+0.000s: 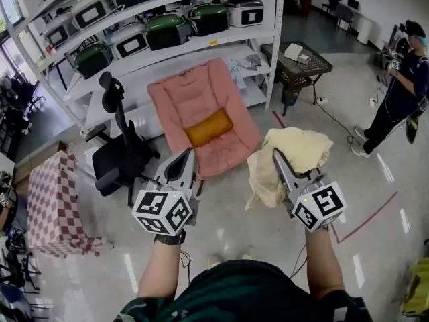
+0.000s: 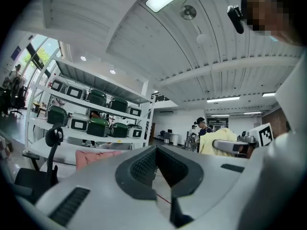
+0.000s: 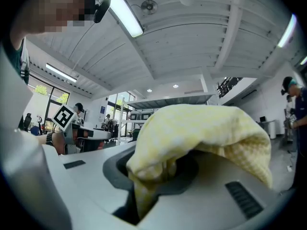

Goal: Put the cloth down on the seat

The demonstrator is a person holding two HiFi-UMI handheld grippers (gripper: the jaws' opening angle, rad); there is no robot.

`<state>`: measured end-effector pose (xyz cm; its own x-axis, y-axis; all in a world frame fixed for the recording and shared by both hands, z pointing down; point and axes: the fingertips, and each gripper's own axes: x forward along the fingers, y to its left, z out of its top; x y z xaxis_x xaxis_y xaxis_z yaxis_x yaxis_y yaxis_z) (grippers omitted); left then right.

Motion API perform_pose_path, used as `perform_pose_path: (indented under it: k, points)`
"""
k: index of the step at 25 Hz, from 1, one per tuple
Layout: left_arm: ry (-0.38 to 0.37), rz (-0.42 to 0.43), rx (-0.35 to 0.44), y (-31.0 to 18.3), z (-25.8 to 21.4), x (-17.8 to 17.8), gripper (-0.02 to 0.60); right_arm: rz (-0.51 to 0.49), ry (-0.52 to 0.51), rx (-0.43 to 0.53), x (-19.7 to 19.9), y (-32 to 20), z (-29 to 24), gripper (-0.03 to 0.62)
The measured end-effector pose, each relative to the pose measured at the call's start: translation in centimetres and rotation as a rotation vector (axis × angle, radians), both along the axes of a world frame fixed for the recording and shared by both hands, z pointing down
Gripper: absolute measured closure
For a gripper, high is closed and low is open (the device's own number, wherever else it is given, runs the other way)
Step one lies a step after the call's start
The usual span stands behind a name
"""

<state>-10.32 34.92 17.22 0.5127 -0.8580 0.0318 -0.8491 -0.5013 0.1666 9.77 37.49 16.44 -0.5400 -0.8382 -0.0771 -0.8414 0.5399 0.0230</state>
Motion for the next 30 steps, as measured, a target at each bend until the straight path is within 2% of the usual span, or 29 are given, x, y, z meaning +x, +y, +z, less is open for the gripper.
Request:
perform_pose_path:
  k: [7, 13, 21, 30]
  points:
    - [0.008, 0.001, 0.011, -0.4, -0.1, 1.5, 0.575, 0.011, -0.040, -0.017, 2.4, -0.7, 0.1, 0.539]
    - [0.008, -0.030, 0.009, -1.4, 0.4, 3.1, 0.575, 0.024, -0.065, -0.028, 5.6, -1.6, 0.7, 0.539]
    - [0.006, -0.027, 0.006, -2.3, 1.0, 6.7, 0.575, 0.043, -0.076, -0.041, 9.8, -2.2, 1.2, 0.539]
    - [0.003, -0.025, 0.018, -5.4, 0.9, 6.6, 0.575, 0.062, -0.082, -0.042, 10.7, -5.1, 1.5, 0.539]
